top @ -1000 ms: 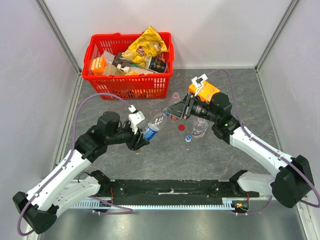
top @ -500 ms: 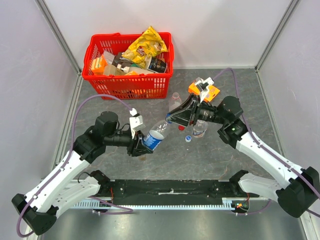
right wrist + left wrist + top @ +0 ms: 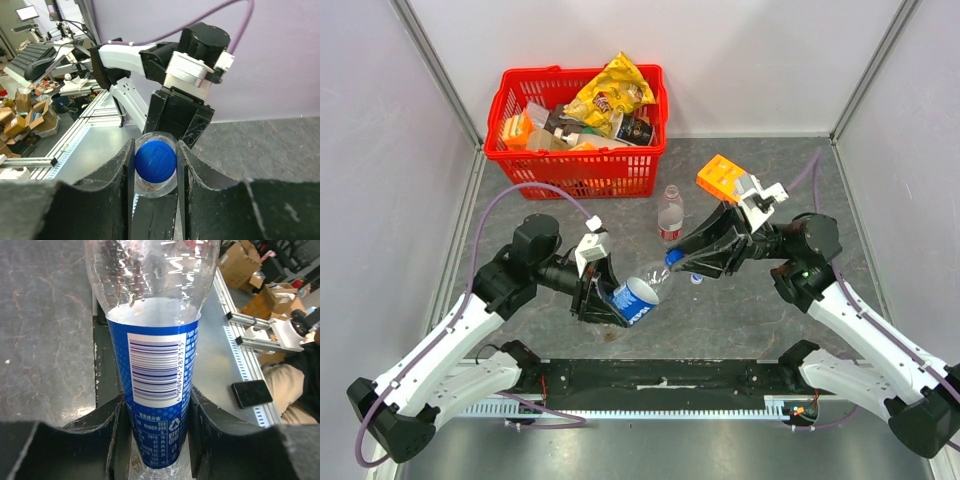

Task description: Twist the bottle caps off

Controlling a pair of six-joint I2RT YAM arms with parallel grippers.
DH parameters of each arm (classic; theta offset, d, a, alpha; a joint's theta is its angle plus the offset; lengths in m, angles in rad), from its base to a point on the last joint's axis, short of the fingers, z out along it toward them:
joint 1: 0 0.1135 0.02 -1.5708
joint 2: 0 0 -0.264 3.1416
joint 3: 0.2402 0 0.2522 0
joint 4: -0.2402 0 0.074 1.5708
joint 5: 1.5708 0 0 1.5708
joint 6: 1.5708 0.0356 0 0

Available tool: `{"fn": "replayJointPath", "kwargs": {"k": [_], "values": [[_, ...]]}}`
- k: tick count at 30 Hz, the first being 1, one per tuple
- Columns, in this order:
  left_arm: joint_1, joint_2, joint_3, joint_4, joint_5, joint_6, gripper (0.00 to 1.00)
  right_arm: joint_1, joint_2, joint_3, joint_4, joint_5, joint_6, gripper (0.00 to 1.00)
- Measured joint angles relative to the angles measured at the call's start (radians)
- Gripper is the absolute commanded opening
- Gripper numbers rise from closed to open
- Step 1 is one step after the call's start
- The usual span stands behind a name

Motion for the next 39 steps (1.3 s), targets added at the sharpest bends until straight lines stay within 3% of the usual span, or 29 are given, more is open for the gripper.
{"fn": "replayJointPath", "kwargs": {"k": [7, 13, 16, 23, 25, 32, 39], "values": [[-0.002, 0.011, -0.015, 0.174, 0.129, -0.15, 0.45, 0.025, -0.049, -0.025, 0.125, -0.018, 0.002, 0.01], [-0.004, 0.032, -0.024, 0.285, 0.187, -0.238, 0.45, 0.033, -0.088, -0.047, 0.155, -0.003, -0.018, 0.11], [-0.004, 0.037, -0.028, 0.312, 0.198, -0.254, 0.45, 0.035, -0.097, -0.049, 0.146, 0.004, -0.032, 0.21], [-0.004, 0.038, -0.039, 0.323, 0.203, -0.259, 0.45, 0.038, -0.093, -0.039, 0.087, 0.046, -0.053, 0.89], [-0.005, 0.039, -0.039, 0.322, 0.203, -0.256, 0.44, 0.038, -0.09, -0.031, 0.064, 0.061, -0.056, 0.98], [-0.006, 0.051, -0.034, 0.213, 0.184, -0.169, 0.45, 0.037, -0.113, 0.006, 0.005, 0.13, -0.07, 0.98], [-0.006, 0.054, -0.024, 0.07, 0.043, -0.07, 0.44, 0.037, -0.143, 0.061, -0.125, 0.227, -0.117, 0.98]]}}
